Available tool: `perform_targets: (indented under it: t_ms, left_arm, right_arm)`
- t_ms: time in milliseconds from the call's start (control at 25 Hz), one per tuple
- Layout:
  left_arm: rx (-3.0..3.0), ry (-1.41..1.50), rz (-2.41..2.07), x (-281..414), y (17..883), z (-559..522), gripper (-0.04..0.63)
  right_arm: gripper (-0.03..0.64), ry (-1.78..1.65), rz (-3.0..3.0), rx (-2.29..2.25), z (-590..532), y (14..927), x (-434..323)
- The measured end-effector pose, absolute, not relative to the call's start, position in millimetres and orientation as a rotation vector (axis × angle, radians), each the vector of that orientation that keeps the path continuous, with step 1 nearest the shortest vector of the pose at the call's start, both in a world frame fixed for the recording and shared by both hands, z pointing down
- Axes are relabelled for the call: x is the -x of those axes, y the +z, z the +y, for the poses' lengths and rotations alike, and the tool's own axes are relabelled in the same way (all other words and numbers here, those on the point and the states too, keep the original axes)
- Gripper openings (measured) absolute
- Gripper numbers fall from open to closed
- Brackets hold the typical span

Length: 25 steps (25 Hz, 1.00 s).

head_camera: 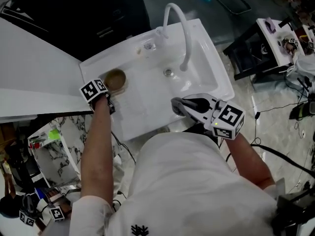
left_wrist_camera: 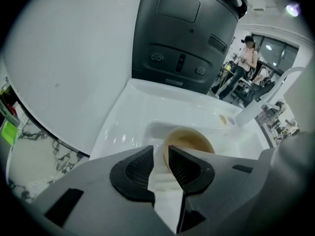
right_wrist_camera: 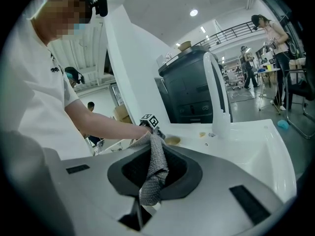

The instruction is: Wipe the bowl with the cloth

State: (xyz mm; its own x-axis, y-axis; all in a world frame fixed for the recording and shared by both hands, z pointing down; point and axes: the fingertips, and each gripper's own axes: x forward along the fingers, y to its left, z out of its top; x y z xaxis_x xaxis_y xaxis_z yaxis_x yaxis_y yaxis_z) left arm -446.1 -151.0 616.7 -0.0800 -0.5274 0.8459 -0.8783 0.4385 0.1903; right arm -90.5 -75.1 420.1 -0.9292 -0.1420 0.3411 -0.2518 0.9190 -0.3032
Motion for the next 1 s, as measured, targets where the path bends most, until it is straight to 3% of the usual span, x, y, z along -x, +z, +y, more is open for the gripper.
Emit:
perform_targets:
  t_ms: [320,480,640,1000]
  left_arm:
    - [-1.291,0.381,-1.879,426.3,562.0,-133.0,0.098]
    - [-1.353,0.315,-1.942,392.5,526.7,-114.3,0.050]
    - [-1.448,0.264,-1.961,336.7,496.1,-90.6,0.012]
    - [-1.744,0.146,-1.746,161.9,445.8,-40.1,0.011]
  right_arm:
    - [0.037,0.413,-2.754,-0.187,-70.7,417.1,72.7]
    - [0.037,0.367,-2.736,-0.115,-72.3,413.0,55.8]
    - [0.037,0.315,-2.727,-0.042,-75.7,410.2,33.3]
    - [0.037,0.261,-2.718,0.154,-60.5,411.5,-8.9]
